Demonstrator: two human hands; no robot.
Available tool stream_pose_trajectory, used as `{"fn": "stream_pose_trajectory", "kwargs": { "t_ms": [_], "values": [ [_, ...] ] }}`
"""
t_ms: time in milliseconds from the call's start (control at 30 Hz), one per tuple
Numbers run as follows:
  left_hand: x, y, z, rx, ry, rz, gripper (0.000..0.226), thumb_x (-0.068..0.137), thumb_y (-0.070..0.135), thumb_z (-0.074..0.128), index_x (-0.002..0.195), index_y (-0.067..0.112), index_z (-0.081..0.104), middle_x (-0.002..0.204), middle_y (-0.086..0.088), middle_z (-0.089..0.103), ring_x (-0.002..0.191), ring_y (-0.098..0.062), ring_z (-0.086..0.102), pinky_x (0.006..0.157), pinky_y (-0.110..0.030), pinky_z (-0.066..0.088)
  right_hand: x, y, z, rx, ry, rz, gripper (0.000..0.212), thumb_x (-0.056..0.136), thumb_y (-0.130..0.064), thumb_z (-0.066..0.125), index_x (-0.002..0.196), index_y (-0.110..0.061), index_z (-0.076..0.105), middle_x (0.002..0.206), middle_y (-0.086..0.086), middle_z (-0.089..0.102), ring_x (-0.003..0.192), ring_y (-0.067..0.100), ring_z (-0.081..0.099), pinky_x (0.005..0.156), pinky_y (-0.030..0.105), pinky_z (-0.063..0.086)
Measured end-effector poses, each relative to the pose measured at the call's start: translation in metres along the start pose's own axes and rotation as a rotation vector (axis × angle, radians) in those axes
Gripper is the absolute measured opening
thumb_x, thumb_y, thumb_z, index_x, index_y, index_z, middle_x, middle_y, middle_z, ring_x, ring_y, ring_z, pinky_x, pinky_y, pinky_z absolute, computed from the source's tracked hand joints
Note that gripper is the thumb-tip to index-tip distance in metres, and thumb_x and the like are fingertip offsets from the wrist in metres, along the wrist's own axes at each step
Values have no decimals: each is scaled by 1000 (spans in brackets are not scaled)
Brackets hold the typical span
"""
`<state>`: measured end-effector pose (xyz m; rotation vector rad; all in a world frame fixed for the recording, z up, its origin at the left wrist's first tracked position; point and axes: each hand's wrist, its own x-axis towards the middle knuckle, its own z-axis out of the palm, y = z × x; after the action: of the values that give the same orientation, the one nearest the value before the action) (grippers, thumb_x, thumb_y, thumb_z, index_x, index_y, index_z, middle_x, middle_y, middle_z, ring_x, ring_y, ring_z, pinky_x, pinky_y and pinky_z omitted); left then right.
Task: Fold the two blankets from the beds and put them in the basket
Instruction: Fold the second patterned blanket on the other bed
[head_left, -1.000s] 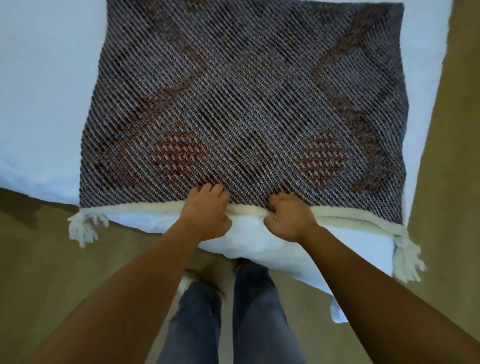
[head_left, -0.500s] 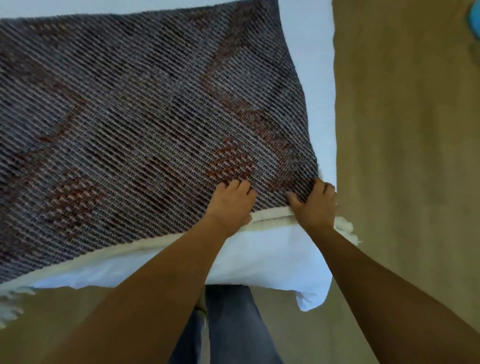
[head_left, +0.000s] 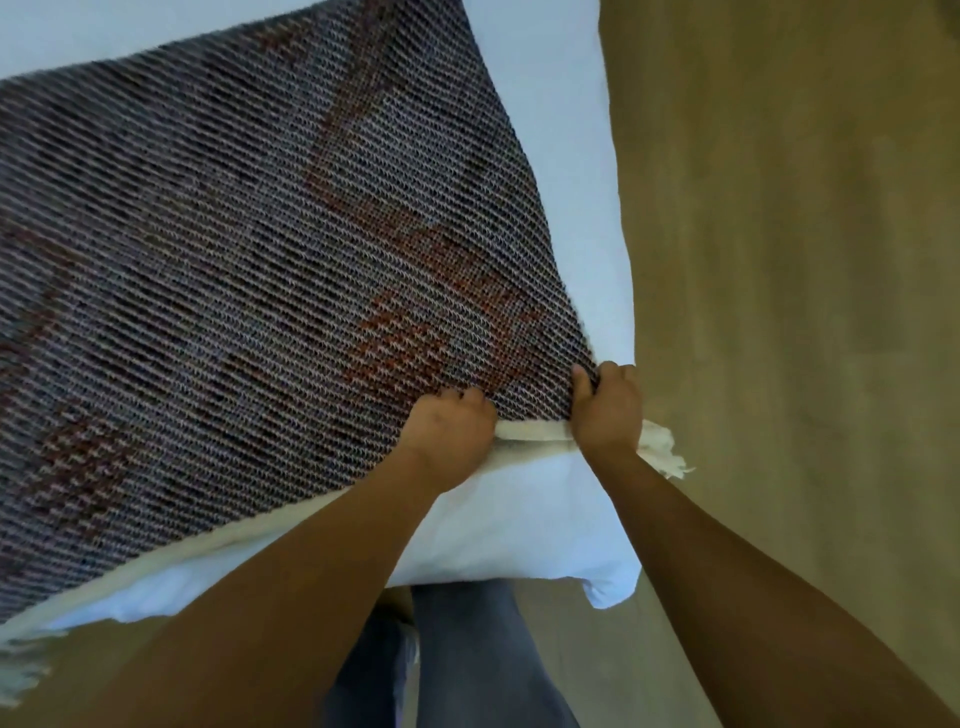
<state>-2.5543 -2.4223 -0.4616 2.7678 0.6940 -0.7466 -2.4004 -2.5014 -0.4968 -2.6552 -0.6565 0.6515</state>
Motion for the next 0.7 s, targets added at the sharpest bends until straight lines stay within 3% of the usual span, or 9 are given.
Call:
{"fn": "stream_pose_trajectory", "kwargs": {
  "t_ms": [67, 133, 267, 400, 467, 567, 700],
  "values": [
    [-6, 5, 5, -7, 26, 163, 27, 94, 22, 38, 115, 10, 49, 112, -9, 53, 95, -27, 54, 69, -35, 41, 1, 7, -1, 47, 29, 40, 35, 96, -27, 44, 94, 6, 55, 107, 25, 52, 102, 37, 48, 85, 40, 37],
    [-9, 6, 12, -5, -27, 187, 30, 93, 22, 37, 119, 10, 47, 117, -9, 51, 100, -26, 50, 72, -35, 40, 2, 16, -1, 50, 13, 83, 34, 94, -26, 47, 93, 6, 55, 106, 25, 53, 102, 37, 48, 89, 41, 36],
    [4, 0, 6, -166, -68, 1, 50, 84, 53, 43, 115, 14, 49, 114, -5, 54, 103, -25, 52, 78, -35, 42, 7, 16, -4, 187, -23, 130, 26, 83, -32, 59, 89, -9, 49, 96, 15, 58, 91, 31, 55, 80, 40, 45],
    [39, -7, -25, -342, 70, -70, 60, 78, 69, 36, 105, 18, 51, 103, -4, 58, 94, -23, 54, 79, -35, 42, 30, -4, -10, 260, -128, 57, 42, 80, -48, 60, 102, -14, 50, 94, 1, 56, 84, 19, 54, 73, 29, 39],
    [61, -12, -44, -410, 109, -135, 62, 81, 69, 30, 108, 18, 52, 104, -4, 58, 95, -23, 54, 84, -38, 45, 42, -20, -12, 255, -212, 18, 45, 79, -55, 56, 99, -15, 50, 90, -2, 57, 80, 16, 54, 69, 28, 39],
    [96, -18, -68, -604, 165, -388, 50, 93, 53, 30, 111, 11, 51, 111, -10, 57, 97, -28, 56, 83, -42, 47, 51, -40, -14, 247, -321, -13, 37, 83, -51, 55, 91, -15, 49, 78, -5, 54, 68, 12, 52, 56, 27, 37],
    [131, -22, -91, -779, 105, -621, 65, 88, 60, 41, 121, 4, 45, 118, -15, 56, 103, -31, 57, 82, -39, 48, 39, -58, -13, 164, -257, -123, 24, 91, -38, 48, 86, -15, 43, 77, 0, 54, 70, 21, 54, 62, 31, 40]
  ]
}}
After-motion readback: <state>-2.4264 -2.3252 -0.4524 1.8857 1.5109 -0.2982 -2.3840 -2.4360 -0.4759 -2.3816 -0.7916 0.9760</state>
